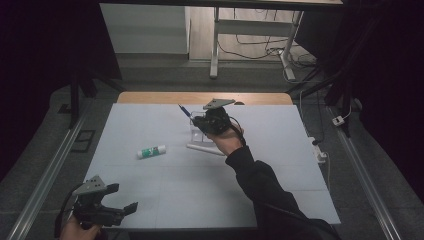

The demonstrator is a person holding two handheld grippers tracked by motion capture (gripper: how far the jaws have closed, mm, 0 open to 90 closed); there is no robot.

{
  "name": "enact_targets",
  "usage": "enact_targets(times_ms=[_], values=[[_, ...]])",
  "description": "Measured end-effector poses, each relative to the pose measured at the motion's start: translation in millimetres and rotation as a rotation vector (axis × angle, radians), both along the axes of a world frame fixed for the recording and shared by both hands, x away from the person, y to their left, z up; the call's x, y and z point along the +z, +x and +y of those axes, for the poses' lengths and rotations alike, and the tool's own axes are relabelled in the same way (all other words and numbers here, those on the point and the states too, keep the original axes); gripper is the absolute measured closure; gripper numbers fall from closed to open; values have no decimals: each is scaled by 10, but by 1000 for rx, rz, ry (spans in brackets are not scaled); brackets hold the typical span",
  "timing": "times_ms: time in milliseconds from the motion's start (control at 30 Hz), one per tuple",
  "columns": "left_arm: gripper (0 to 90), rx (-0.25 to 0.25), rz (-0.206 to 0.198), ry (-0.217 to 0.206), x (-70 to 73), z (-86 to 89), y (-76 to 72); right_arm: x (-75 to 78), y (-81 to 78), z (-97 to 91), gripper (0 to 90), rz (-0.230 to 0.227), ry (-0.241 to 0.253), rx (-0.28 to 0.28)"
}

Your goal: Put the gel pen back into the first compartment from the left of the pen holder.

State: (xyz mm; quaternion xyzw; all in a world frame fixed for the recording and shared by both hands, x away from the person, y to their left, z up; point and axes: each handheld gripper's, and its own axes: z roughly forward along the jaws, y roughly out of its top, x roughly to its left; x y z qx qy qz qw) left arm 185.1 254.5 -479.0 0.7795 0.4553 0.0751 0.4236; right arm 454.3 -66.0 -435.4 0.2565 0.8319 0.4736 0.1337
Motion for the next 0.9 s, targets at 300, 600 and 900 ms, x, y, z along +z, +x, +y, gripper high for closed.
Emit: enact_targets(times_ms=[300, 600, 900], values=[[17, 1, 3, -5, -1, 4, 0, 54, 169, 52, 797, -43, 4, -43], [18, 0, 2, -9, -3, 9, 0, 11, 294, 155, 797, -64, 13, -69], [19, -1, 4, -11, -4, 10, 0, -45, 384, 265, 797, -74, 50, -88]])
